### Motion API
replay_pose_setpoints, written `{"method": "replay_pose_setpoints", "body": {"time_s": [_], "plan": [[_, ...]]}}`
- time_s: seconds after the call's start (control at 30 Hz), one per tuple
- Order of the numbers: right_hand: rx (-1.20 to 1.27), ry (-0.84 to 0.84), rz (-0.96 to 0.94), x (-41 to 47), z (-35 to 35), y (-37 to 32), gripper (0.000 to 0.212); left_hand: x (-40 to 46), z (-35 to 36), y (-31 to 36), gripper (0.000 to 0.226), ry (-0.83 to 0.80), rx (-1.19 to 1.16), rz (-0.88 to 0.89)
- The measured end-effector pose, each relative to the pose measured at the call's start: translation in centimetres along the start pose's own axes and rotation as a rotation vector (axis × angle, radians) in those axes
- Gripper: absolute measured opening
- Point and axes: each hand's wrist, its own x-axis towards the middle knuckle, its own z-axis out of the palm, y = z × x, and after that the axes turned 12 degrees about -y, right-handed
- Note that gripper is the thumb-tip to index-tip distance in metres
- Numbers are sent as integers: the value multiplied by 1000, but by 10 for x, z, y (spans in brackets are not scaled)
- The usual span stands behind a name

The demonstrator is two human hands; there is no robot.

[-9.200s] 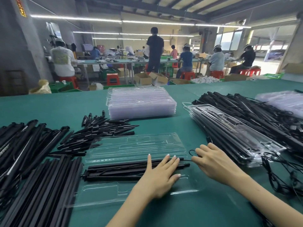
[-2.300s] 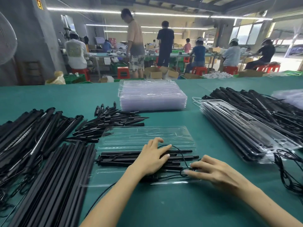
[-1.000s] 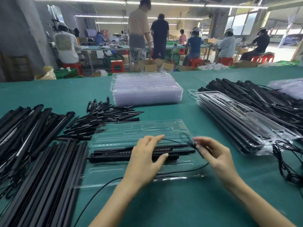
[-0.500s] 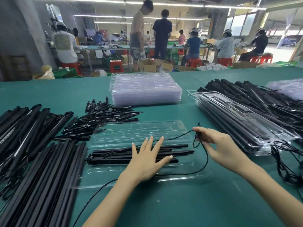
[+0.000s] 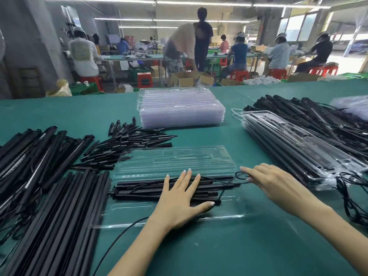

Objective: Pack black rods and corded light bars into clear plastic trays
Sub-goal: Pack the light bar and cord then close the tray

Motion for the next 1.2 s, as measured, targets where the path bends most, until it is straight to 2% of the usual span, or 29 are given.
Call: {"method": "replay_pose_setpoints", "body": {"time_s": [0.07,0.1,0.13,0.2,0.27,0.3,0.37,0.47,0.53,0.6,0.73,0.87,0.97,1.03,1.1,1.2], "plan": [[270,-100,143,2,-3,-7,65,0,-1,0,94,0,-21,7],[436,-162,198,2,-3,-10,65,0,-2,0,94,0,-37,10],[580,-177,222,3,-2,-11,60,0,-2,-1,95,1,-46,12],[813,-122,267,4,1,-12,35,0,-1,-1,98,3,-41,11],[1101,-96,378,6,4,-13,16,1,0,-1,96,-4,-7,3],[1247,-86,442,7,6,-13,13,1,1,-1,93,-7,10,-1],[1492,-35,536,8,8,-10,22,2,1,-2,89,-8,15,-4],[1800,18,512,5,4,-4,33,3,0,-3,89,-23,-4,-1],[1885,23,424,1,3,-1,28,4,0,-3,95,-31,-6,-4],[1821,24,355,-2,7,-3,30,4,-1,-3,98,-33,-9,-6],[1379,120,330,-4,18,-5,33,2,-4,-2,98,-47,-31,0],[1259,166,359,-1,28,4,27,3,-6,1,71,-61,-64,-26],[1143,200,344,-1,33,10,23,3,-3,4,67,-19,-20,-37],[907,215,234,-2,30,16,19,3,-2,6,70,-21,20,-30],[582,180,39,-4,25,22,14,5,-4,7,71,-41,53,-12],[399,89,-146,-3,15,24,14,6,-5,11,66,-74,93,29]]}}
